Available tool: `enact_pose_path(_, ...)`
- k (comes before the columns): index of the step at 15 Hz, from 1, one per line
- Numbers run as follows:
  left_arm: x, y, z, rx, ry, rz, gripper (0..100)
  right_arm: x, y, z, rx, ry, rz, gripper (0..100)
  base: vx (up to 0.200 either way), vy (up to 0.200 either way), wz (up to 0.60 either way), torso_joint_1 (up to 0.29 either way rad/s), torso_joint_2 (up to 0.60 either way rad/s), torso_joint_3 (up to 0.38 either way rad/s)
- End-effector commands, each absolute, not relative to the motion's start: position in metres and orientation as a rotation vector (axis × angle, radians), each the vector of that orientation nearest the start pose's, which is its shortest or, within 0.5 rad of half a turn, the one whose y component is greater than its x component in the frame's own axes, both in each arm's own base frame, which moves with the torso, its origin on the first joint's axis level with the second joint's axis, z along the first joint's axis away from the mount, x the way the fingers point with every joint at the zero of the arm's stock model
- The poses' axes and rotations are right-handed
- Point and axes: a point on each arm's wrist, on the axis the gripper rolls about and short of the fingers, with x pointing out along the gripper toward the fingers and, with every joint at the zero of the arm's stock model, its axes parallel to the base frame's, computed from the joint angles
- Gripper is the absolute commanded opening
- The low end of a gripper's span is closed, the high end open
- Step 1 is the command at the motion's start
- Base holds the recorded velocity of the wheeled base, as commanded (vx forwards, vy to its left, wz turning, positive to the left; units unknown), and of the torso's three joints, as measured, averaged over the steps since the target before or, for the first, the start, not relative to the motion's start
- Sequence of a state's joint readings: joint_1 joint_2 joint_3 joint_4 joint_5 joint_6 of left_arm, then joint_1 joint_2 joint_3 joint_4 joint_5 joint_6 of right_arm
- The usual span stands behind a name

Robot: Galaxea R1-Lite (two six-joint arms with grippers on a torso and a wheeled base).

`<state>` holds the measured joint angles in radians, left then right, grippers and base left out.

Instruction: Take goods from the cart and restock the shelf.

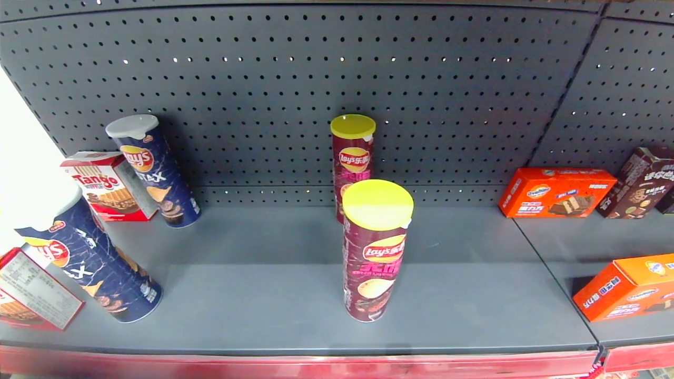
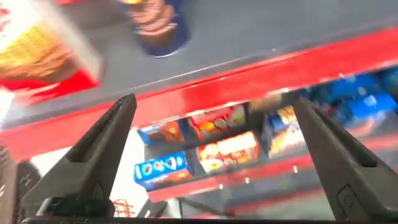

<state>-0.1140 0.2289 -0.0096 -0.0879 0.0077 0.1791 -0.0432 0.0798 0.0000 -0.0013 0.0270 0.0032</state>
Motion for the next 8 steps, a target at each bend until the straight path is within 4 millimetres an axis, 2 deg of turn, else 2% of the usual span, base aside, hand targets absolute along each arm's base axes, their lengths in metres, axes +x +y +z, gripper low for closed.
enact_pose_path(1,-0.0221,-0.0009,0.0825,0.165,-0.057,-0.021,100,-0.0165,0.0013,0.0772,0.006,0.080,-0.015,100,0.000,0.000,0.00,0.000,0.00,0.000)
enact_pose_path(8,-0.0229,-0.0008,0.0821,0.156,-0.066,-0.035,100,-0.0165,0.0013,0.0772,0.006,0.080,-0.015,100,0.000,0.000,0.00,0.000,0.00,0.000)
